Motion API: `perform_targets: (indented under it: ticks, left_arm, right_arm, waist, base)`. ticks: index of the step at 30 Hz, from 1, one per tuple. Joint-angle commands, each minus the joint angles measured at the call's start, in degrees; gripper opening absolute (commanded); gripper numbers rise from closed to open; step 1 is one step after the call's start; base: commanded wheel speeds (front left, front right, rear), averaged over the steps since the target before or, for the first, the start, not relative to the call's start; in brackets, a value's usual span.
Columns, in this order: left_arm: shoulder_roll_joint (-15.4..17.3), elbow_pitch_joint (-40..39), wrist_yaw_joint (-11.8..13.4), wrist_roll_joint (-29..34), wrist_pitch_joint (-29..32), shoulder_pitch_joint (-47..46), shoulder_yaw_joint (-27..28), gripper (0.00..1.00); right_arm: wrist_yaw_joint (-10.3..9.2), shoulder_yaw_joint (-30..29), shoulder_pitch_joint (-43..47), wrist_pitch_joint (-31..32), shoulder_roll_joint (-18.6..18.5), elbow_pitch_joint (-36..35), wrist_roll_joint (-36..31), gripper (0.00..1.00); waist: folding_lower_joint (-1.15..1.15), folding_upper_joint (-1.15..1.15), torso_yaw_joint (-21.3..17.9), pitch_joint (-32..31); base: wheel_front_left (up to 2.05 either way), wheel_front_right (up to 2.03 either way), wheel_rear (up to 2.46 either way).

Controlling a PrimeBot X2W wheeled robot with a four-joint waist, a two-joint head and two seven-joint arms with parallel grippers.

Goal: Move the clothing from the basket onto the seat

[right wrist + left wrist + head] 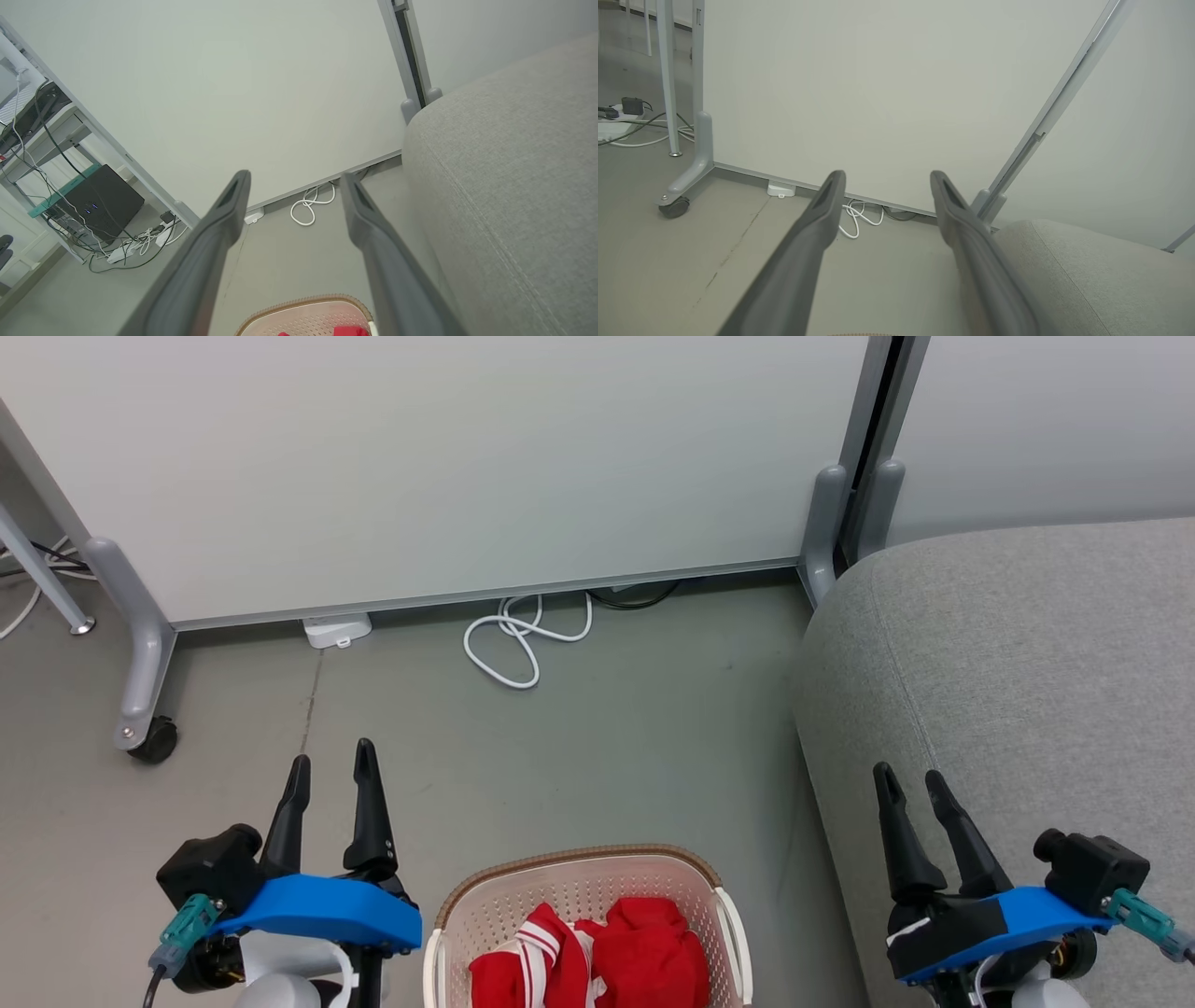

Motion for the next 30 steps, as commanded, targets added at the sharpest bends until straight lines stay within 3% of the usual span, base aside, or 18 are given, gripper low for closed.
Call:
perform_targets:
  ticks: [1,30]
  left_arm:
    - [0.38,-0.63,0.4,1.39,-0.56,-1.3,-0.29,1.0]
    - [0.44,0.55,1.64,15.93,-4.37,-1.81,-2.4,1.0]
  right_arm:
    - [0.09,0.14,-1.29,-0.53,-0.41,-0.31,-1.3,1.0]
    - [0.12,1.39,-1.98,-4.37,-0.51,0.18,-16.03,1.0]
  waist:
    - [0.0,0.0,0.04,0.02]
    - [0.0,0.0,0.7,0.49]
  base:
    - [0.0,0.0,0.0]
    - [0.0,0.0,0.0]
